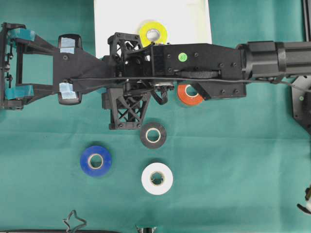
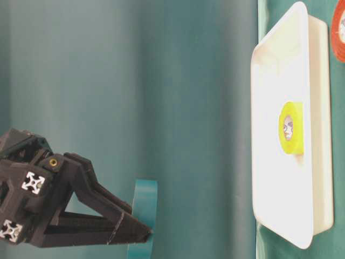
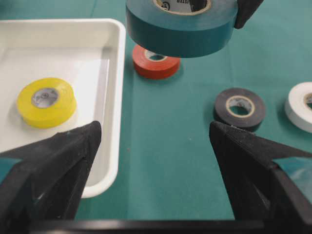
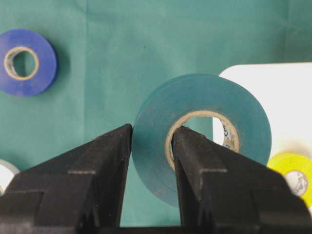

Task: Pick up the tape from a random location and place it into the white case.
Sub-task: 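Close the right gripper inside the teal roll and lift it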

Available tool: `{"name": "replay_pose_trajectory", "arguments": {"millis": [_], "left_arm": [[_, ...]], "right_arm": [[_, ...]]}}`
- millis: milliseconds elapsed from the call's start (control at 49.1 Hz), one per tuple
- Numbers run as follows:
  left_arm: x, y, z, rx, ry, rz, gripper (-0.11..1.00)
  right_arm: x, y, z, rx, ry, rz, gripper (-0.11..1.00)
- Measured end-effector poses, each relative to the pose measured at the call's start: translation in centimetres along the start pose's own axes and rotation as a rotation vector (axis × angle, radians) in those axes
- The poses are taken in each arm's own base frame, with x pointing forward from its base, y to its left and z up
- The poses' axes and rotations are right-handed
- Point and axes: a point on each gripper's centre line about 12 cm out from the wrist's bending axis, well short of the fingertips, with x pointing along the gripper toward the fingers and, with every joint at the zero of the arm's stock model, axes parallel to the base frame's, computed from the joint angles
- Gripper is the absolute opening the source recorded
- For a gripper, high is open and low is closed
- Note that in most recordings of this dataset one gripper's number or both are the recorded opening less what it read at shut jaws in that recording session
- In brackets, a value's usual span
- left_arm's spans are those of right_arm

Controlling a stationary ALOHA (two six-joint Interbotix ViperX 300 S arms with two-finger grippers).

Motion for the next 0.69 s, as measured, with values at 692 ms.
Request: {"name": "replay_pose_trajectory", "arguments": {"millis": [692], "left_arm": [[-0.1,0.0,-0.1,0.000,0.006,0.000,0.96]], "right_arm": [[-2.9,-0.9,-6.5,-0.034,-0.015,-0.004,0.29]]}}
